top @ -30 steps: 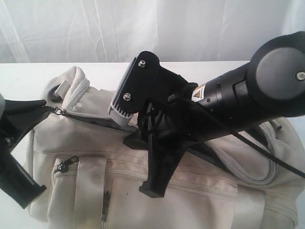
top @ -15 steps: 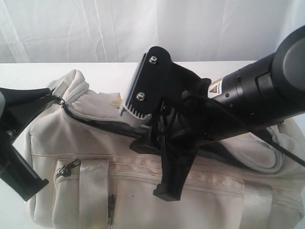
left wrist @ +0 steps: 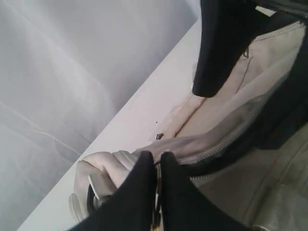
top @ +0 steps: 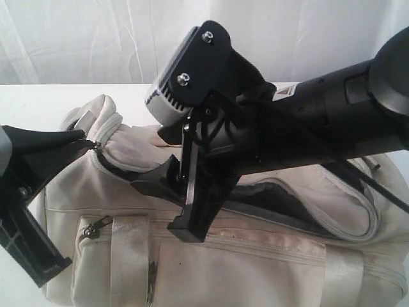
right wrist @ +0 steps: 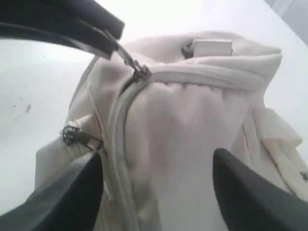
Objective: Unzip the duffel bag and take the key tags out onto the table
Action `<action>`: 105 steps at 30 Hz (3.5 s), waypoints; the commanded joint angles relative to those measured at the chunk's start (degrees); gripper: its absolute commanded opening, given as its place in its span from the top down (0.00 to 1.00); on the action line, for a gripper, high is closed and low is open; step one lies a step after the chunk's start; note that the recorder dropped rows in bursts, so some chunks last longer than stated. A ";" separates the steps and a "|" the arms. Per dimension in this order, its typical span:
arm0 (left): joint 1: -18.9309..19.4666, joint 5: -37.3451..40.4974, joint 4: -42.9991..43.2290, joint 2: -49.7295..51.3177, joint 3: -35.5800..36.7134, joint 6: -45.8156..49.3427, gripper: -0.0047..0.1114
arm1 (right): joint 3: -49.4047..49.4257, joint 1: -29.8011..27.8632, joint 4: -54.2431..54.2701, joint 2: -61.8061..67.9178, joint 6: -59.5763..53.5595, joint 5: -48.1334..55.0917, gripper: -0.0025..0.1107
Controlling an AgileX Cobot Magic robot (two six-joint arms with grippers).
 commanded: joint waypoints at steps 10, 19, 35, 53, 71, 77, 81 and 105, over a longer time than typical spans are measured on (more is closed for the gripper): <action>0.13 -2.08 1.05 -0.80 -0.68 1.84 0.96 | -0.11 2.85 5.40 -0.38 -10.42 -3.97 0.43; 0.13 -1.42 1.05 -0.80 -0.68 1.84 0.96 | -0.11 2.85 5.40 -0.38 -10.42 -3.97 0.43; 0.13 -3.88 7.31 -0.80 -0.68 -13.89 0.96 | -0.11 2.85 5.29 -0.38 -10.64 -3.97 0.43; 0.13 -1.32 -1.22 -0.80 -0.68 -4.28 0.96 | -0.11 2.85 5.29 -0.38 -10.64 -3.97 0.43; 0.13 -4.32 -1.93 -0.80 -0.59 3.89 0.96 | -0.11 2.85 5.29 -0.38 -10.54 -3.97 0.43; 0.13 -3.90 -0.24 -0.80 -0.07 -4.49 0.96 | -0.11 2.85 5.29 -0.38 -10.54 -3.97 0.43; 0.13 -4.53 1.32 -0.80 1.48 -10.48 0.96 | -0.11 2.85 5.29 -0.38 -10.54 -3.97 0.43; 0.13 -4.93 7.72 -0.80 7.27 2.33 0.96 | -0.11 2.85 5.29 -0.38 -10.44 -3.97 0.43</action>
